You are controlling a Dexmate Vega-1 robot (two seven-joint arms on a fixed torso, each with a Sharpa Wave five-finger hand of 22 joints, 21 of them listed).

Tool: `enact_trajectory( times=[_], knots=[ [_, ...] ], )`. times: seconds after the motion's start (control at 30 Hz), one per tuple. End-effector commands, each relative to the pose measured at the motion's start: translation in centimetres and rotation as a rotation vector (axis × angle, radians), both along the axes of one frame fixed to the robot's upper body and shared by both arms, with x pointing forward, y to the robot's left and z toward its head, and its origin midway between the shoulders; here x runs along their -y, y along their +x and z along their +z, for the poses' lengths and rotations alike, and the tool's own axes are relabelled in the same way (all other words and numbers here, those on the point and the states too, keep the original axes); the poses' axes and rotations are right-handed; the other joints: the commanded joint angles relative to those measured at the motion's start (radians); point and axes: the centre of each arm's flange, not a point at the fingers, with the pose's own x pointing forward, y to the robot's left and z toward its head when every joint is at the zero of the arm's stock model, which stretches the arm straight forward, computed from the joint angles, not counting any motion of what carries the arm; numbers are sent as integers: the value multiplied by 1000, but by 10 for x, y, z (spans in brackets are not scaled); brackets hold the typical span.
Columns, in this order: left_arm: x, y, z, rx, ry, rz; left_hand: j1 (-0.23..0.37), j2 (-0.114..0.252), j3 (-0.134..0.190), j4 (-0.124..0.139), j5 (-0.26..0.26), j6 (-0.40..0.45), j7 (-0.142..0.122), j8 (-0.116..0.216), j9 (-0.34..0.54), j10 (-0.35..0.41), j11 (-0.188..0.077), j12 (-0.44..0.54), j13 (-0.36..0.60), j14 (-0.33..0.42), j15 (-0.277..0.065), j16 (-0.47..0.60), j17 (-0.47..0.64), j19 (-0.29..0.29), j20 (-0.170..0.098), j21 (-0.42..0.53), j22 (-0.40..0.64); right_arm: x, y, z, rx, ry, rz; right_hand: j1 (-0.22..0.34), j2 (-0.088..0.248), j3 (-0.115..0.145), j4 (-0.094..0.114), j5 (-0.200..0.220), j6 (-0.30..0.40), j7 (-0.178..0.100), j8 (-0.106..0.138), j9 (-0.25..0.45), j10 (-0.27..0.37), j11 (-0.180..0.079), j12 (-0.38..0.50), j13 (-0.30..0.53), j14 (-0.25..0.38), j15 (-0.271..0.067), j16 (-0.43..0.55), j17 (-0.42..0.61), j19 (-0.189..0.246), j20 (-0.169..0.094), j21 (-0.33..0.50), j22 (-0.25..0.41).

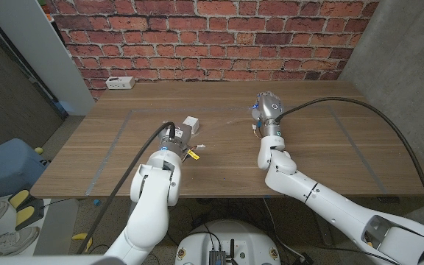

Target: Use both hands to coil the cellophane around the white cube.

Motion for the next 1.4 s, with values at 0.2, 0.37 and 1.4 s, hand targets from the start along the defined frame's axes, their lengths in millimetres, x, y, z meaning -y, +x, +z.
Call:
enact_trajectory(
  times=[0.2, 0.37, 1.4],
  knots=[
    [-33, -2, 21, 169, -130, 7, 26, 31, 16, -8, 5, -1, 20, 1, 5, -3, -5, 0, 0, -13, -92, 0, 4, -9, -16, 4, 1, -8, -3, 10, 98, 15, 67, -1, -14, 12, -1, -2, 42, 30, 9, 55, 6, -2, -7, 5, 12, -134, -3, 5, 0, 1, -7, 3],
    [-45, 1, 25, 190, -167, 35, 32, 29, 26, -12, 6, 4, 35, 5, 8, 3, 5, 1, -1, -14, -89, -6, -1, -11, -17, 5, 0, -18, 0, 14, 115, 2, 111, -3, -14, 15, 0, -2, 40, 30, 9, 56, 7, -2, -7, 5, 14, -135, -4, 5, 2, -1, -6, 3],
    [-92, 38, 37, 299, -216, 236, 27, 14, 75, -8, 10, 27, 44, 43, 50, 31, -15, 2, -7, 0, -109, -27, -23, -6, -23, 19, -3, -75, 43, 61, 165, -56, 288, -13, -18, 31, 4, -2, 34, 25, 11, 62, 9, -4, -15, 6, 26, -139, -11, 7, 10, -1, -5, 3]
  ],
)
